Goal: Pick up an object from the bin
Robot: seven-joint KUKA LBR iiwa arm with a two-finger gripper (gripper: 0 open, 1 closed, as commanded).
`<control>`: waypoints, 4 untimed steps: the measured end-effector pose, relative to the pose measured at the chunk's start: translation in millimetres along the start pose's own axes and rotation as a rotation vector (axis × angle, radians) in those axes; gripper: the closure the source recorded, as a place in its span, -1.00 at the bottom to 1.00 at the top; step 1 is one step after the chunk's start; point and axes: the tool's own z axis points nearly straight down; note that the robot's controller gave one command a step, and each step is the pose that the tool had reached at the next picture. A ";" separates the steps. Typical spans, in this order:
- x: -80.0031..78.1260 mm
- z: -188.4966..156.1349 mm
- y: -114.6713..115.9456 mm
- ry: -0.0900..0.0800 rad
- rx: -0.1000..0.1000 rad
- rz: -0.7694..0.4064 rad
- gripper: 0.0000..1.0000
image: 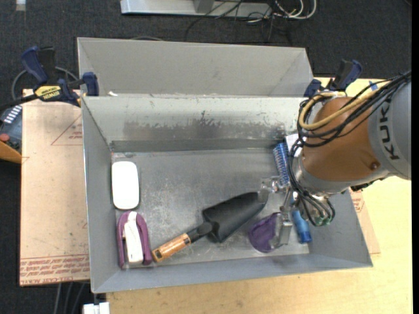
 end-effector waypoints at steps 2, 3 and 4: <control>-1.8 -4.0 0.4 -0.007 0.001 -0.004 -1.00; -1.8 -4.0 0.5 -0.007 0.001 -0.004 -1.00; -11.4 -115.8 6.6 -0.007 0.001 -0.048 -1.00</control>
Offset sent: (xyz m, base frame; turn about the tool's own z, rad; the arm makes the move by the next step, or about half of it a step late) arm 0.0000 0.0000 0.0000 0.0000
